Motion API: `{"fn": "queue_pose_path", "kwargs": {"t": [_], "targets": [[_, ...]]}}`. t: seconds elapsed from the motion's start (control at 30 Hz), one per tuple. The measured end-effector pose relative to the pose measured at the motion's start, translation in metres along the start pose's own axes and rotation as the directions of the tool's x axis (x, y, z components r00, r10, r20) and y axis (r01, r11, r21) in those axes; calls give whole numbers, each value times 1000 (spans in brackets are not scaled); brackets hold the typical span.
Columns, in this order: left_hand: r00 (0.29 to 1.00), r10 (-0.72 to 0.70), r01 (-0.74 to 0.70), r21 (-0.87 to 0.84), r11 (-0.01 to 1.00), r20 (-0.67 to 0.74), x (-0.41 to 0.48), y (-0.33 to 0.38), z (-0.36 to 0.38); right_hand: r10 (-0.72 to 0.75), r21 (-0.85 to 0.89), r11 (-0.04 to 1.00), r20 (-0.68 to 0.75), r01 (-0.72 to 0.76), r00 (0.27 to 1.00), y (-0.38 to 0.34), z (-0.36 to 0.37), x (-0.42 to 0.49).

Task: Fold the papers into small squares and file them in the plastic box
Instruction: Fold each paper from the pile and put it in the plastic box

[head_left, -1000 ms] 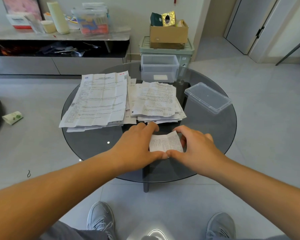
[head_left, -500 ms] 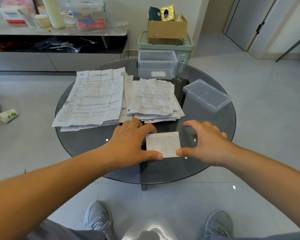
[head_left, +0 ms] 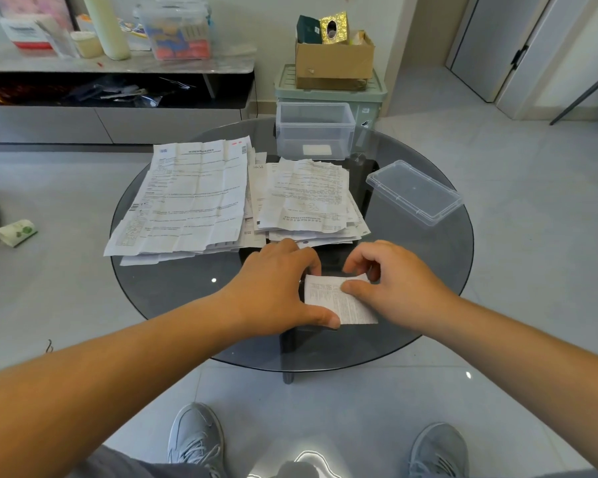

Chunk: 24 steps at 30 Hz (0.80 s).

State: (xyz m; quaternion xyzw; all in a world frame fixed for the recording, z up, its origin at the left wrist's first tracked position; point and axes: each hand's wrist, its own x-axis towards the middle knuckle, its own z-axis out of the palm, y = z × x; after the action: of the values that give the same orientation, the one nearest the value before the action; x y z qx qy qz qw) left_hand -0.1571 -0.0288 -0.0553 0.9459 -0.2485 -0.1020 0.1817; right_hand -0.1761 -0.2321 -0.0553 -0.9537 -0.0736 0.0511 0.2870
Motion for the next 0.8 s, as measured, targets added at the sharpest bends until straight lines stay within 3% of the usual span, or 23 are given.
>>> {"fn": "queue_pose_path", "kwargs": {"t": [0.17,0.33,0.43,0.8], "targets": [[1000,1,-1,29,1000,3,1,0,0,-104,-61,992,76,108,992,5,-6,-3],[998,56,-56,-4,998,36,0,3,-3,-82,-130,985,227,113,971,6,-18,-6],[991,108,-98,-114,989,79,3,12,-10,-103,-134,981,246,139,964,2,-18,-3],[986,-41,67,-154,986,164,14,17,-15,-49,-77,995,200,66,979,-7,-19,-9]]}}
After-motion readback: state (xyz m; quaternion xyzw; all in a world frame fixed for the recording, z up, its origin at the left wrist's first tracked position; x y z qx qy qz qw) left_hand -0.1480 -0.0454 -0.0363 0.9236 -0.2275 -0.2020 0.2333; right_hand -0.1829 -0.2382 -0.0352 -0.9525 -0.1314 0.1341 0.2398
